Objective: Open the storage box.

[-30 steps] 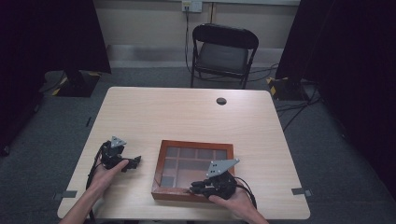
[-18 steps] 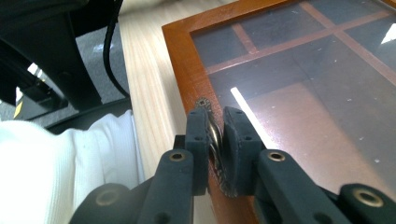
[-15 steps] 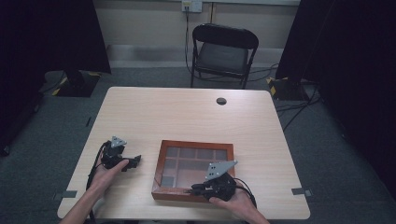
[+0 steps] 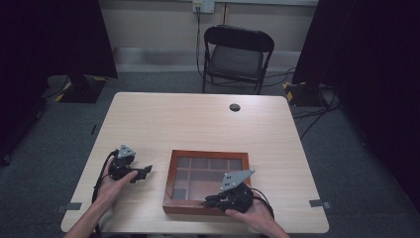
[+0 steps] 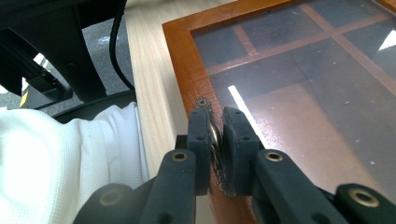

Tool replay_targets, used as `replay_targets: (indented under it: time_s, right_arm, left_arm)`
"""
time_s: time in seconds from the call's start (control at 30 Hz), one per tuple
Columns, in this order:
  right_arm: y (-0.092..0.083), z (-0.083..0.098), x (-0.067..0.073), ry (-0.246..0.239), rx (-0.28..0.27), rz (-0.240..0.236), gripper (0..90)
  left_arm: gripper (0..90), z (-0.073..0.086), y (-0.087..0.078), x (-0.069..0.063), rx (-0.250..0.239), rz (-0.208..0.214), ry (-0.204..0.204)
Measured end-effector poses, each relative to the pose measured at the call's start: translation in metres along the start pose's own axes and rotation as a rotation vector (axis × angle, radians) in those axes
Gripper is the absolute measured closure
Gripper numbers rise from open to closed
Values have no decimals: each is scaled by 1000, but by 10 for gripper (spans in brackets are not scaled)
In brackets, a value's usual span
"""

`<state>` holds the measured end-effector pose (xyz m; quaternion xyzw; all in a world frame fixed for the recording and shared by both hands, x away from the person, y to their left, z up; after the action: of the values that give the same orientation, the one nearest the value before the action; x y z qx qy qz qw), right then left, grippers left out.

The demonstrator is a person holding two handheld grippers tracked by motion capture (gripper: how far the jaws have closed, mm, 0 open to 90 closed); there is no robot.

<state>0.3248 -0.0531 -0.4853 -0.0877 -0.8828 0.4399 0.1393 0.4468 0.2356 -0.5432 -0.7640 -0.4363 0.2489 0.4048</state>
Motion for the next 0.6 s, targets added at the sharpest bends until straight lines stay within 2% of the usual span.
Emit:
replay_targets:
  time_s: [0.37, 0.4, 0.47, 0.53, 0.57, 0.6]
  right_arm:
    - [-12, -5, 0, 4, -31, -8, 824]
    - [-13, -5, 0, 5, -25, -8, 824]
    - [-13, -6, 0, 1, -24, -8, 824]
    - [-13, -5, 0, -2, -18, -6, 824]
    - [-12, -5, 0, -2, -17, -4, 824]
    - [-12, -5, 0, -1, -15, -5, 824]
  left_arm:
    - [160, -6, -8, -18, -43, 81, 47]
    - [160, -6, -9, -22, -48, 100, 50]
    - [160, -7, -11, -26, -50, 111, 60]
    - [160, -8, -13, -33, -52, 145, 47]
    - [160, -8, -15, -38, -55, 165, 53]
    - [160, -9, -16, -40, -57, 169, 65]
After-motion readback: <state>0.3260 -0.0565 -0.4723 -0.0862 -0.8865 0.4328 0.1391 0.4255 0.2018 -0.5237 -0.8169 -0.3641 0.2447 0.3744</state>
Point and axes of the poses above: each handheld gripper's, and its own axes: y roughly forward along the jaws, z roughly out of its underside, x roughly to its left, the point moved 8 cm from there along y, roughly forward along the jaws, and after that the axes turned 15 degrees about x, right-handed, at the moved point
